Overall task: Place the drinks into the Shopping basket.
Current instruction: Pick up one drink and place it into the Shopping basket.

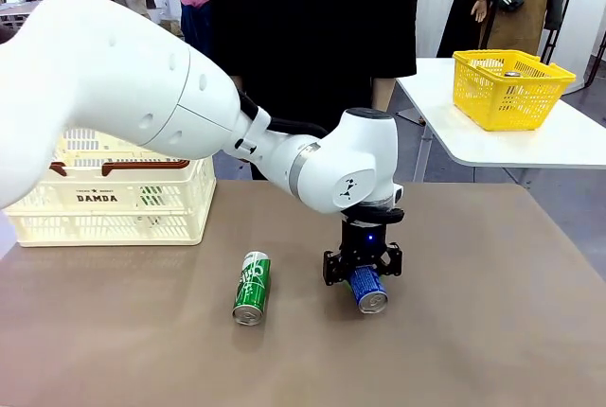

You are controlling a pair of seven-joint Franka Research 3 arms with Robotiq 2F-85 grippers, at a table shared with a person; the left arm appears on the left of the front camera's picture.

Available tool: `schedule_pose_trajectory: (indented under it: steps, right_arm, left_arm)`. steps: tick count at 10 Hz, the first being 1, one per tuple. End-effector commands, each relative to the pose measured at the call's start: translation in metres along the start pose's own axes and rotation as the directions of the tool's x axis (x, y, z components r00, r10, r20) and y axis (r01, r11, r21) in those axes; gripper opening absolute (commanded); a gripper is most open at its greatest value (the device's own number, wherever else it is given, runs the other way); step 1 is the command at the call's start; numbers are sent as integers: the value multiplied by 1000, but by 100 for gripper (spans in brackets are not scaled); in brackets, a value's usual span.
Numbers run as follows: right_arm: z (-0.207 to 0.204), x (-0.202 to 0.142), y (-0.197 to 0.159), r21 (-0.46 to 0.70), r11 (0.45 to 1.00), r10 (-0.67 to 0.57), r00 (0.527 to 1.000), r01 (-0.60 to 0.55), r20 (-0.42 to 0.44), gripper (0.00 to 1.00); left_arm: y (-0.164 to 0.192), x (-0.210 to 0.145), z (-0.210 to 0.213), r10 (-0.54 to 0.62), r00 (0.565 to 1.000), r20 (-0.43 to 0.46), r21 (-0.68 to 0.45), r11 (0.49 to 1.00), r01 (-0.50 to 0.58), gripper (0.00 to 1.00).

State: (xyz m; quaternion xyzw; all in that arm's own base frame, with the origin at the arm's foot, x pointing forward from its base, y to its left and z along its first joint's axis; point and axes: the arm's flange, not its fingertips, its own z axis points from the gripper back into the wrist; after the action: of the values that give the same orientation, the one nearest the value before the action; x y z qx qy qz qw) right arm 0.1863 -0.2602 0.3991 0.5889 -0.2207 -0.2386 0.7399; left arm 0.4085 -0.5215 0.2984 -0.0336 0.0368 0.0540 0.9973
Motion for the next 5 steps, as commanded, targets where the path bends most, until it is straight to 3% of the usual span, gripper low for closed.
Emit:
schedule_pose_trajectory:
  steps: [1, 4, 5]
  right_arm:
    - [0, 0, 2, 4, 1000, 9, 1000, -9, 1, 100]
    - [0, 0, 2, 4, 1000, 9, 1000, -9, 1, 100]
    - [0, 0, 2, 4, 1000, 9, 1000, -9, 1, 100]
  left_arm:
    - [19, -10, 19, -47, 999, 3, -50, 998, 47, 0]
    - [53, -39, 78, -179, 981, 82, -124, 974, 188, 0]
    - [73, -55, 110, -304, 948, 91, -90, 946, 312, 0]
